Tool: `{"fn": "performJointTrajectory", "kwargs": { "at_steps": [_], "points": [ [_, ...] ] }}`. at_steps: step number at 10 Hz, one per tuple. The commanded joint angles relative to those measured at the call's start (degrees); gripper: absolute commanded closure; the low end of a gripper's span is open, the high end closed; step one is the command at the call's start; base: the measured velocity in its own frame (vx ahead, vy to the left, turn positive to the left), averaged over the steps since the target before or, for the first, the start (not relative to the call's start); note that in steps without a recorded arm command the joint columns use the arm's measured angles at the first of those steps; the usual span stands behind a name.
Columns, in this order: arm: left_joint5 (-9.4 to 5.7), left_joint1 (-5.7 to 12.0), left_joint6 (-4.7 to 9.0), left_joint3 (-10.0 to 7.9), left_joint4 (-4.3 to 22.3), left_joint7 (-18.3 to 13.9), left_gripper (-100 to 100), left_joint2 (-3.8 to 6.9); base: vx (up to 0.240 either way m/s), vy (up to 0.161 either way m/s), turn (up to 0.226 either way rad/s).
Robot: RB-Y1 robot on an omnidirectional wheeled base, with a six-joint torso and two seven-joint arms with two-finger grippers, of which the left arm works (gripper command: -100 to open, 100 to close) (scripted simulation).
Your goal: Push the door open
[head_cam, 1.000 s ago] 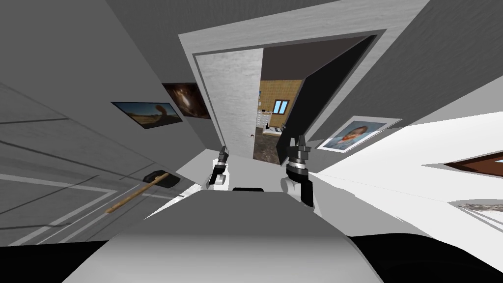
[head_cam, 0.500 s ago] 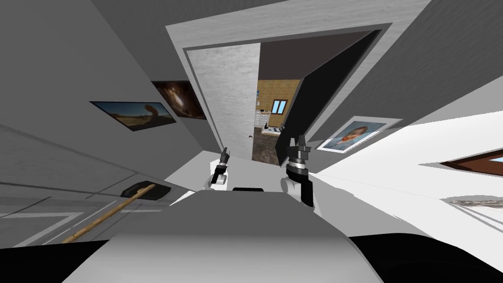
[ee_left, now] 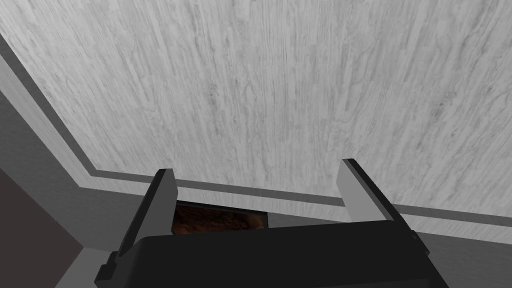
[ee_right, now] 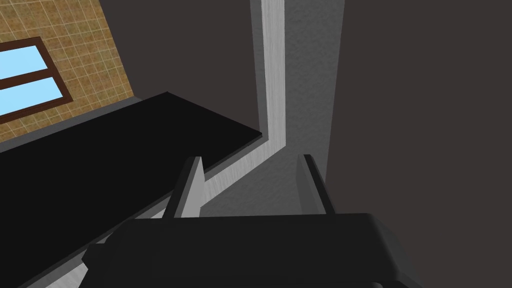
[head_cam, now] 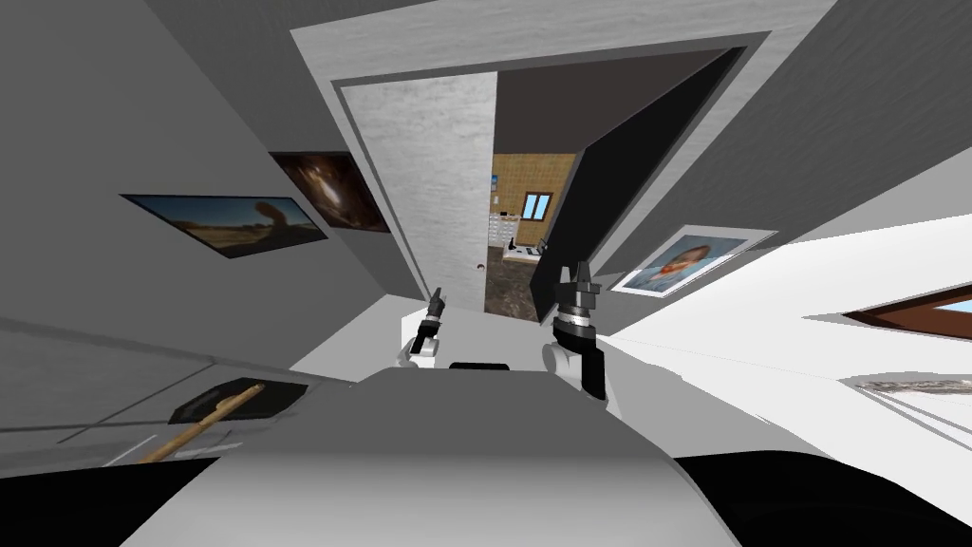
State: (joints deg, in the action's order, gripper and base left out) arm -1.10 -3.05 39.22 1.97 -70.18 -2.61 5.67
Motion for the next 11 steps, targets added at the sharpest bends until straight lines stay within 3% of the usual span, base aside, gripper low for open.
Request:
{"fn": "performJointTrajectory", "kwargs": {
  "at_steps": [1, 2, 11],
  "points": [
    [-0.02, 1.29, 0.62, -0.07, 2.86, 0.24, -100, -0.27, 0.100, -0.034, -0.038],
    [-0.02, 1.29, 0.62, -0.07, 2.96, 0.24, -100, -0.27, 0.068, -0.017, -0.016],
    [-0.31, 6.69, 3.24, -0.39, 16.46, 0.57, -100, -0.87, 0.098, -0.021, -0.041]
  ]
}}
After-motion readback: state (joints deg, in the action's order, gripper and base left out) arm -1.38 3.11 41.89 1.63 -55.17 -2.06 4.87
